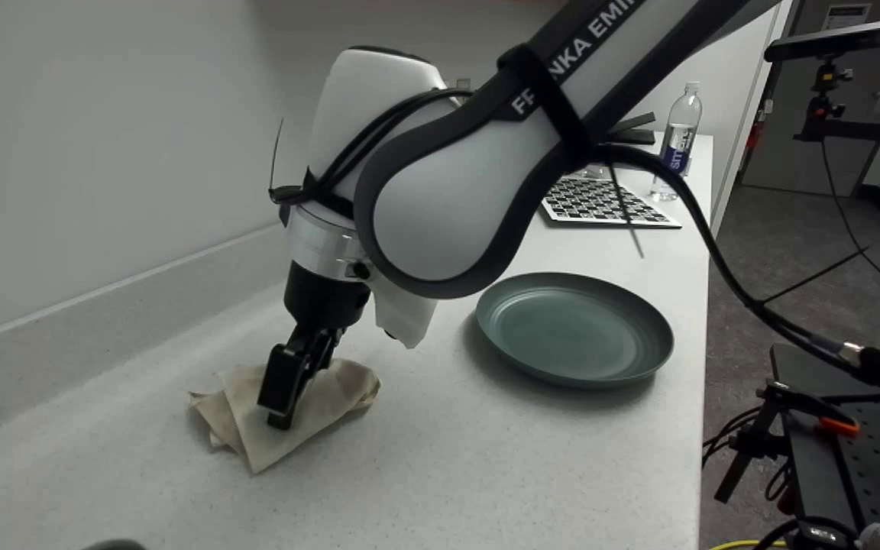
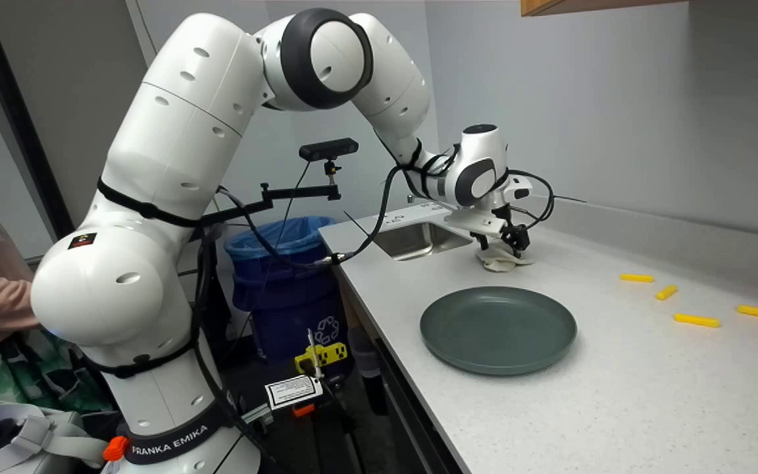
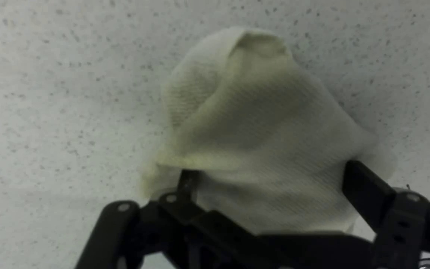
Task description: Use the cloth to wipe the table and then move it to the left and wipe the countertop
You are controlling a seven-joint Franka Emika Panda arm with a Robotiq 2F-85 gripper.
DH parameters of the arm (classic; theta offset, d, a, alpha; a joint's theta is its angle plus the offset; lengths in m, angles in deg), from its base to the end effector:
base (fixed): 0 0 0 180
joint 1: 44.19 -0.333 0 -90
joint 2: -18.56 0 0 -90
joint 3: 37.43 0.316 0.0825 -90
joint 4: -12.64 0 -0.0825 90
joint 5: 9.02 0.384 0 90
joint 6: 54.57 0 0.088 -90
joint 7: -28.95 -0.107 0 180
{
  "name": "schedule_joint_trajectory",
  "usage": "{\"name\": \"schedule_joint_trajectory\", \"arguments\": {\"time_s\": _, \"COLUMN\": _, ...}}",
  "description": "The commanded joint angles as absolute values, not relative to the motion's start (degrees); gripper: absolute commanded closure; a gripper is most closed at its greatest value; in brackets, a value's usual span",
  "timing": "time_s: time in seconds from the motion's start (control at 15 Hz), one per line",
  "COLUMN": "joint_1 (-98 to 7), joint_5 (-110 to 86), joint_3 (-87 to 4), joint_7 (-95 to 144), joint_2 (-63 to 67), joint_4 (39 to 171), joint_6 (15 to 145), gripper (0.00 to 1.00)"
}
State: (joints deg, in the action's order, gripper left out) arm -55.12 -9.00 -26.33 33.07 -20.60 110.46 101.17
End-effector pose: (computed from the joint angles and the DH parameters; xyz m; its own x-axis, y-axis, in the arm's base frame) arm 0.6598 0.2473 0.2357 0.8766 0.3446 0.3357 0.3964 -0.9128 -0.0979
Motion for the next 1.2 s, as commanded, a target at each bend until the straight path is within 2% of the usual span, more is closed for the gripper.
{"name": "schedule_joint_trajectory", "arguments": {"time_s": 0.0, "joint_1": -54.97, "joint_5": -8.31, "joint_3": -25.95, "joint_7": 33.21, "joint_2": -22.84, "joint_4": 107.73, "joint_6": 99.15, "gripper": 0.00}}
{"name": "schedule_joint_trajectory", "arguments": {"time_s": 0.07, "joint_1": -55.07, "joint_5": -8.41, "joint_3": -26.05, "joint_7": 33.13, "joint_2": -23.09, "joint_4": 107.57, "joint_6": 99.21, "gripper": 0.00}}
{"name": "schedule_joint_trajectory", "arguments": {"time_s": 0.13, "joint_1": -55.17, "joint_5": -8.53, "joint_3": -26.16, "joint_7": 33.05, "joint_2": -23.16, "joint_4": 107.55, "joint_6": 99.39, "gripper": 0.25}}
{"name": "schedule_joint_trajectory", "arguments": {"time_s": 0.2, "joint_1": -55.09, "joint_5": -8.59, "joint_3": -26.06, "joint_7": 33.32, "joint_2": -23.06, "joint_4": 107.68, "joint_6": 99.39, "gripper": 0.26}}
{"name": "schedule_joint_trajectory", "arguments": {"time_s": 0.8, "joint_1": -52.94, "joint_5": -6.32, "joint_3": -23.23, "joint_7": 34.58, "joint_2": -17.17, "joint_4": 112.02, "joint_6": 100.39, "gripper": 0.94}}
{"name": "schedule_joint_trajectory", "arguments": {"time_s": 0.87, "joint_1": -52.33, "joint_5": -5.53, "joint_3": -22.43, "joint_7": 34.79, "joint_2": -15.93, "joint_4": 113.04, "joint_6": 100.24, "gripper": 0.98}}
{"name": "schedule_joint_trajectory", "arguments": {"time_s": 1.13, "joint_1": -49.28, "joint_5": -1.44, "joint_3": -19.30, "joint_7": 35.76, "joint_2": -9.26, "joint_4": 119.31, "joint_6": 99.96, "gripper": 0.97}}
